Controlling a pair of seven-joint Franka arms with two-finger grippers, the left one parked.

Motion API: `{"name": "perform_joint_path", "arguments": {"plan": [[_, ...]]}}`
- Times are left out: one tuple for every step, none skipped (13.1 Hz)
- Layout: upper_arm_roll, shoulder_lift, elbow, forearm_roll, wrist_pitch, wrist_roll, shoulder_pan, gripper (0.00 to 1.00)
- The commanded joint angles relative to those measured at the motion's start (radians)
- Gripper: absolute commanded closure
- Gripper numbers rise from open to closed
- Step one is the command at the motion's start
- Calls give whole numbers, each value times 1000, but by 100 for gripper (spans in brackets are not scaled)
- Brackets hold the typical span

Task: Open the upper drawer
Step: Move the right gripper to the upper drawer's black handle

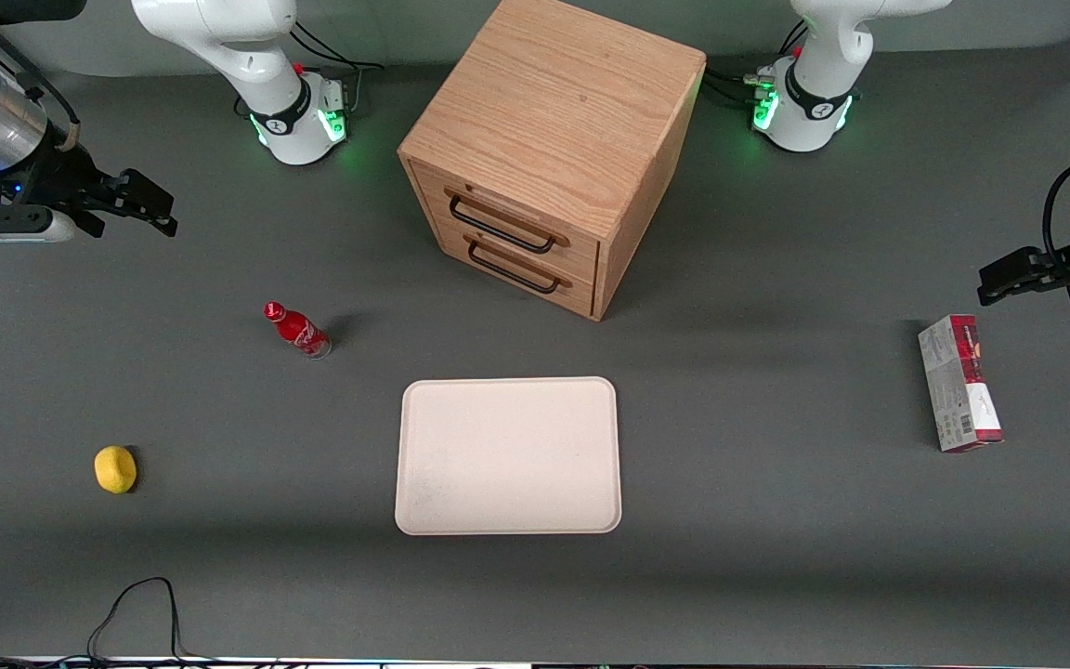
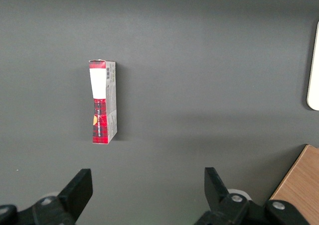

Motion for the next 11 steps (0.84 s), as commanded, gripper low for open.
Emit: {"name": "perform_joint_path", "arguments": {"plan": [[3,27,42,-2,-28,-26,-5,0],[3,39,51,-1,-29,-20,-5,0],[6,59,74,1,-29,-16,-5,0],[16,100,119,4,-29,-12,-2,0],[39,151,181,7,-29,-7,2,0],[93,185,230,7,-30,17,1,0],[140,208,260,2,-38,48,1,0],[189,231,292,1,-48,43,1,0],[240,261,315,1,-52,37,1,0],[344,292,340,1,-53,39,1,0],[403,305,357,1,-53,40,2,0]]}}
